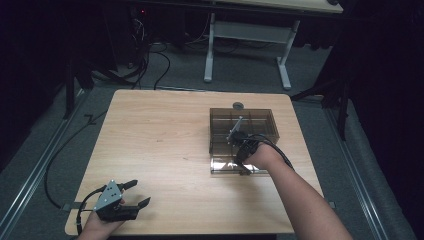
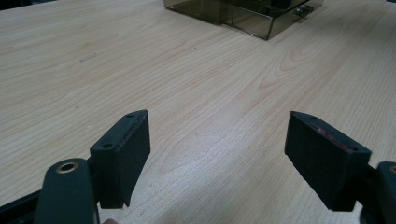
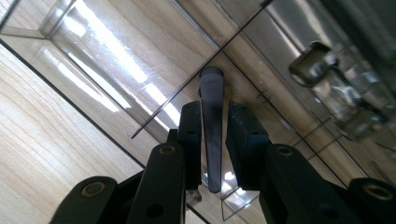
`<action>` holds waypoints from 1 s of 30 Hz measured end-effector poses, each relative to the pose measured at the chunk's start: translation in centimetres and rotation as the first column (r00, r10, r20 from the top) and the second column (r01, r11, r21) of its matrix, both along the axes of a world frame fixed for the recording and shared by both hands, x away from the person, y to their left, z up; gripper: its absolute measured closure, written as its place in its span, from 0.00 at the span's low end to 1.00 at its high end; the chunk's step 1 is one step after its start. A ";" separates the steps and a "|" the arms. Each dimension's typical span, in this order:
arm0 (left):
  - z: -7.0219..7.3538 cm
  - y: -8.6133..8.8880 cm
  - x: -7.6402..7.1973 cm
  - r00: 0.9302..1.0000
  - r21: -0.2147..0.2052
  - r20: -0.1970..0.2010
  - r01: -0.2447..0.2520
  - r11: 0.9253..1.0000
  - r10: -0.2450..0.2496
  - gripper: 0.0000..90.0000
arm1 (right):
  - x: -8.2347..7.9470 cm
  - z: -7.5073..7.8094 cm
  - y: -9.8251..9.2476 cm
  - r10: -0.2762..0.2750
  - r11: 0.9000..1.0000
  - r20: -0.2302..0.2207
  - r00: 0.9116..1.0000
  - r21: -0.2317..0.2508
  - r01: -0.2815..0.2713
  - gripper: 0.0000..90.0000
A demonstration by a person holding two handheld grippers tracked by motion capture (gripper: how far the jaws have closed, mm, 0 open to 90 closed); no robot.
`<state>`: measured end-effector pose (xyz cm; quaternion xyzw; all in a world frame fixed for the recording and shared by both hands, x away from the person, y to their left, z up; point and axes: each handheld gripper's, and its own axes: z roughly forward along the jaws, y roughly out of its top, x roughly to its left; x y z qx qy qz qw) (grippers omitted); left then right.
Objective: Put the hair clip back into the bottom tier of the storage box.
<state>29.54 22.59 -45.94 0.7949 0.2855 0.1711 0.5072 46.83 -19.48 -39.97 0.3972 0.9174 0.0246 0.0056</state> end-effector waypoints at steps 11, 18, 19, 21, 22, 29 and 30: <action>0.0 0.0 0.0 1.000 0.000 0.000 0.001 1.000 -0.001 0.25 | -0.8 1.7 -0.3 -0.033 0.999 0.015 0.999 0.014 0.033 0.84; 0.0 0.0 0.0 1.000 0.001 0.001 0.001 1.000 -0.001 0.25 | -1.8 2.3 -1.1 -0.058 0.998 0.016 0.998 0.028 0.057 0.84; 0.0 0.0 0.0 1.000 0.000 0.000 0.000 1.000 0.000 0.25 | -2.2 2.4 -1.2 -0.090 0.996 0.006 0.996 0.025 0.090 0.84; 0.0 -0.1 0.0 1.000 0.001 0.001 0.000 1.000 0.000 0.25 | -2.2 2.4 -1.4 -0.064 0.998 0.017 0.998 0.031 0.063 0.84; 0.0 -0.1 0.0 1.000 0.003 0.001 0.001 1.000 -0.001 0.25 | -2.6 2.6 -1.4 -0.109 0.994 0.004 0.994 0.025 0.109 0.84; 0.0 -0.1 0.0 1.000 0.006 0.003 0.001 1.000 -0.001 0.25 | -4.5 2.9 -2.9 -0.079 0.995 0.045 0.996 0.067 0.076 0.84; 0.0 -0.1 0.0 1.000 0.006 0.003 0.002 1.000 -0.002 0.25 | -4.5 2.9 -2.9 -0.079 0.995 0.045 0.996 0.067 0.076 0.84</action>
